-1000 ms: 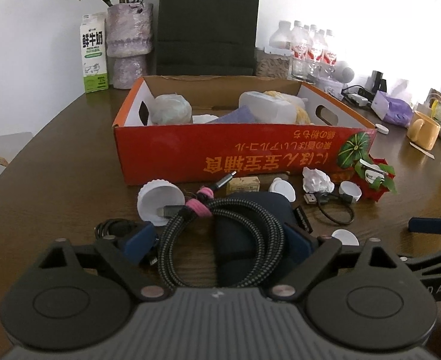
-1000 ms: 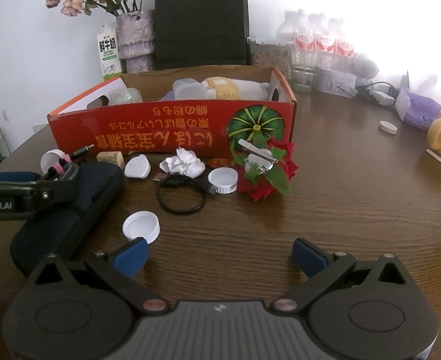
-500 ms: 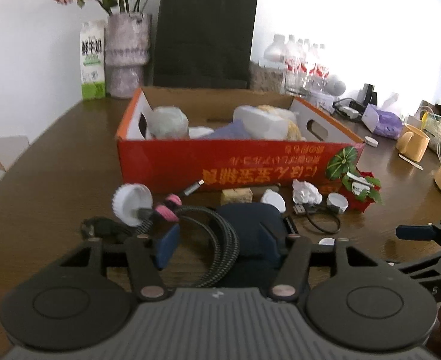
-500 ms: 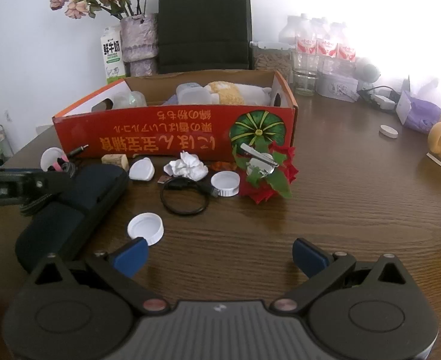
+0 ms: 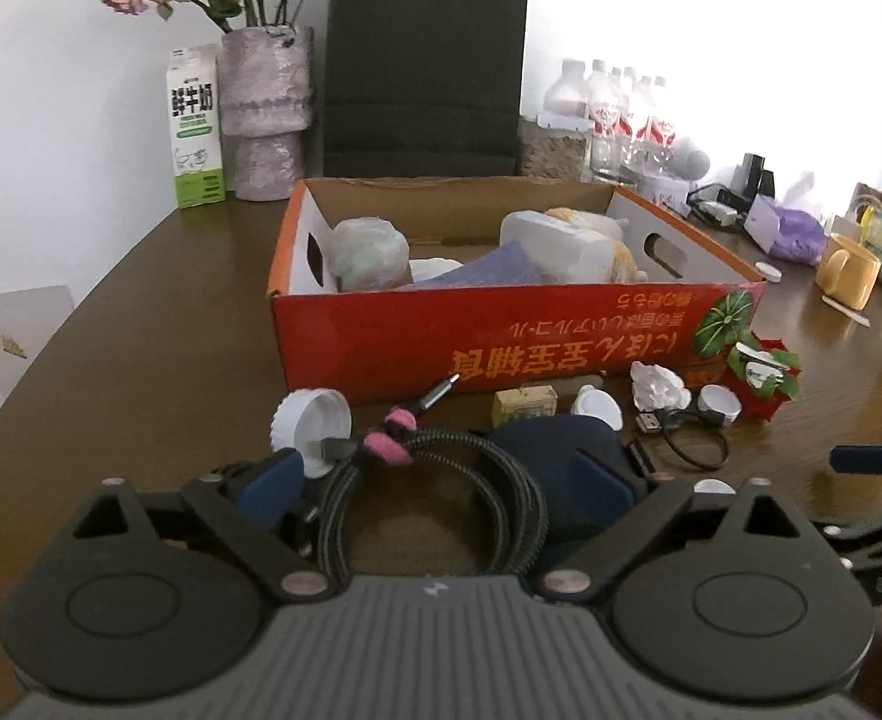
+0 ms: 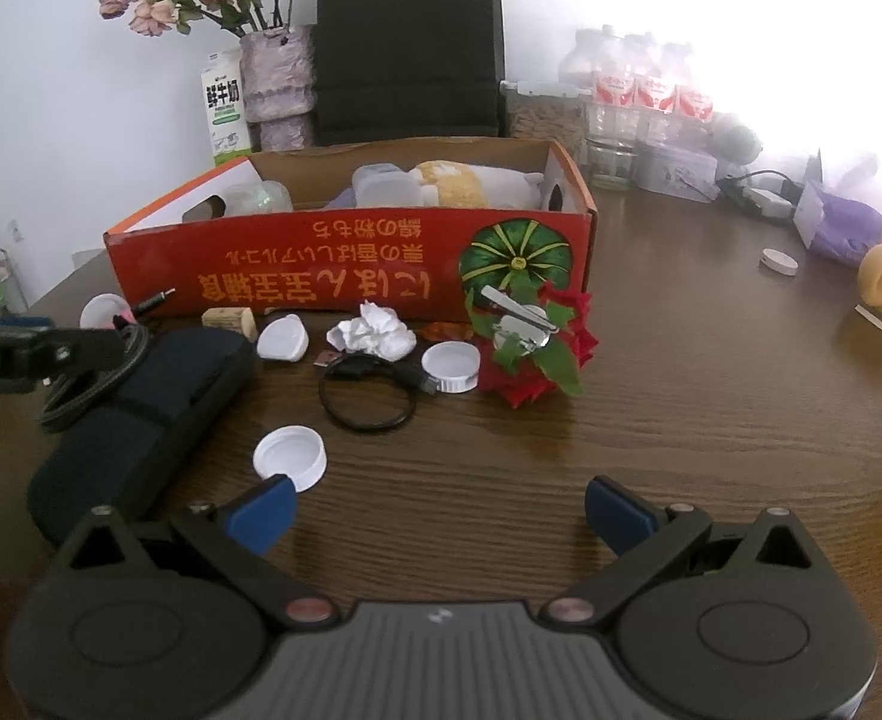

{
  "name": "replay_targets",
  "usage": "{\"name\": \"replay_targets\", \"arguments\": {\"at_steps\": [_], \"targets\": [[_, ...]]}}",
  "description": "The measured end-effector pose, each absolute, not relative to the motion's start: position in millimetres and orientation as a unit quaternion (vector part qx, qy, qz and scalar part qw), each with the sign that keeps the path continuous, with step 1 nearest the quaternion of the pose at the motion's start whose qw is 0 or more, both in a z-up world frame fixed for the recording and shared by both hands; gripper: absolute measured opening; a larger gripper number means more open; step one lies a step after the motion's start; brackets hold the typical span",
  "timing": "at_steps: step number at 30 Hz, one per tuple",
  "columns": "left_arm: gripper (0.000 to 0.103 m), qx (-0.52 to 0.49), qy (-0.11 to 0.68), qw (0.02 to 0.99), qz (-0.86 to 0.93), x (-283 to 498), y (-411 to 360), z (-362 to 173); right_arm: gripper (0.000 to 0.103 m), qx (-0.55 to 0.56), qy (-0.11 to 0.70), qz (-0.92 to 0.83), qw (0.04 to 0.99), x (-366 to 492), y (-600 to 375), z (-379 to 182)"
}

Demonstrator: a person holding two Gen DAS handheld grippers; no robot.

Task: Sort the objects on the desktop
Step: 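Close the left gripper on the black cable coil, then grasp a white bottle cap with the right gripper while the left holds the cable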

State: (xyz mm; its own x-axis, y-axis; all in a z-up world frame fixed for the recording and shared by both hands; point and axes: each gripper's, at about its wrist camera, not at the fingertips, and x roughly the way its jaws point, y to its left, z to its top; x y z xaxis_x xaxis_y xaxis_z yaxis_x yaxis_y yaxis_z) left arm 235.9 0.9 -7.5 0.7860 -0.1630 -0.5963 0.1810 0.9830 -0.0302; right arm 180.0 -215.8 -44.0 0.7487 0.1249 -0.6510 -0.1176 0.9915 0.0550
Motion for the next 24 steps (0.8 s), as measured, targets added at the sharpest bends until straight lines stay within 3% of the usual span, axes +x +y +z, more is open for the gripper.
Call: {"name": "replay_targets", "arguments": {"at_steps": [11, 12, 24], "targets": [[0.084, -0.021, 0.35, 0.929, -0.118, 259, 11, -20, 0.103, 0.002, 0.356, 0.063, 0.932, 185, -213, -47], [0.079, -0.018, 0.346, 0.931, -0.119, 257, 10, -18, 0.103, 0.002, 0.356, 0.063, 0.932, 186, -213, -47], [0.079, -0.029, 0.331, 0.938, -0.102, 243, 7, -13, 0.103, 0.006, 0.348, 0.066, 0.935, 187, -215, -42]]}}
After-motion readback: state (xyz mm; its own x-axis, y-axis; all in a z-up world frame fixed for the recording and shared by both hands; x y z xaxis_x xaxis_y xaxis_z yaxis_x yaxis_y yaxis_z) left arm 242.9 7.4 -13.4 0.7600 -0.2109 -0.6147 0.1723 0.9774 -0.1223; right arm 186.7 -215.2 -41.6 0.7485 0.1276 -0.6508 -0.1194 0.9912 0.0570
